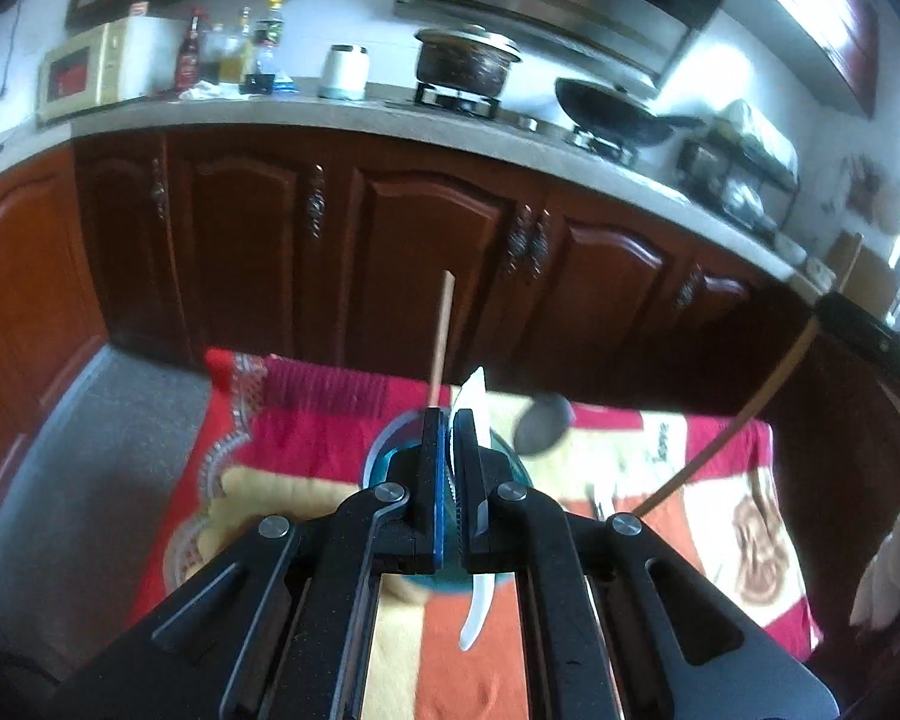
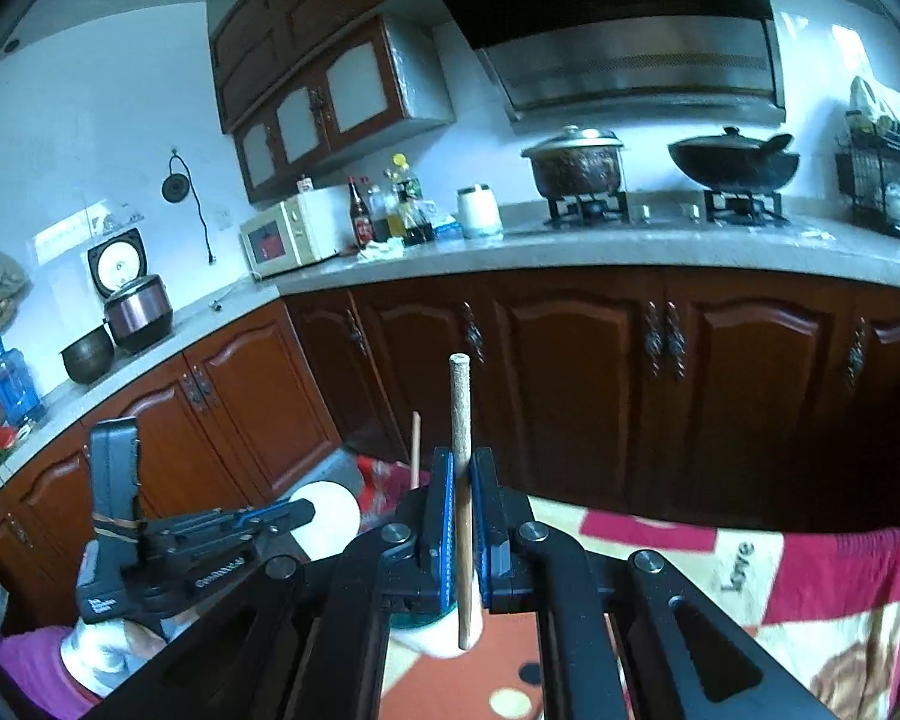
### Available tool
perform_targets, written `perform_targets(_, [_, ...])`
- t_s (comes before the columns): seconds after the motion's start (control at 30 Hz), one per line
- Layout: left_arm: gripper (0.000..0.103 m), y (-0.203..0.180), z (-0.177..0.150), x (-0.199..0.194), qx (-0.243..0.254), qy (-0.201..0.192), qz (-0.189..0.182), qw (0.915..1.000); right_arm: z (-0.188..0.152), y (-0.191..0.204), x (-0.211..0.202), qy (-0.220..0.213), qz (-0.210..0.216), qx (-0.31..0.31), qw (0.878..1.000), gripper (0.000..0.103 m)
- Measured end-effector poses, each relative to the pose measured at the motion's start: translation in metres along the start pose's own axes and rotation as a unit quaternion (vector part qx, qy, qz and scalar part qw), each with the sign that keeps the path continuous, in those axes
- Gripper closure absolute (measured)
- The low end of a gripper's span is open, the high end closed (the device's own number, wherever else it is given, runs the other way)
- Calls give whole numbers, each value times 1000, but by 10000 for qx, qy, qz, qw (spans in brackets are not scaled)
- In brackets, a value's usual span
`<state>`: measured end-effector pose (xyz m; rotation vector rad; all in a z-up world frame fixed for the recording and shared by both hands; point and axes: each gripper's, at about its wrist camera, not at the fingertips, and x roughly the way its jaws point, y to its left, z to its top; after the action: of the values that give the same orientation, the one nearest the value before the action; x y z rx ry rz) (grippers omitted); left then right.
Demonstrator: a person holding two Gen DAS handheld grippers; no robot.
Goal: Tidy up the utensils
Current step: 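Carry the knife with the left tool while the right carries the chopstick toward the cup, then open the left tool to drop the knife in the cup while the right drops the chopstick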
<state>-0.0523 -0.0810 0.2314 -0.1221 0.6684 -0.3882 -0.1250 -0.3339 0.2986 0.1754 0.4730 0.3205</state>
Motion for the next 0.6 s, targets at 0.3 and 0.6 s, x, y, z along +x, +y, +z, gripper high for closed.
perform_targets(0.3, [102, 22, 12, 39, -79, -281, 289, 9992, 5, 17, 57, 154, 210, 52, 9996, 98])
perform_targets(0.6, [102, 29, -9, 79, -99, -67, 408, 9991, -30, 9, 105, 691, 276, 216, 9970, 98])
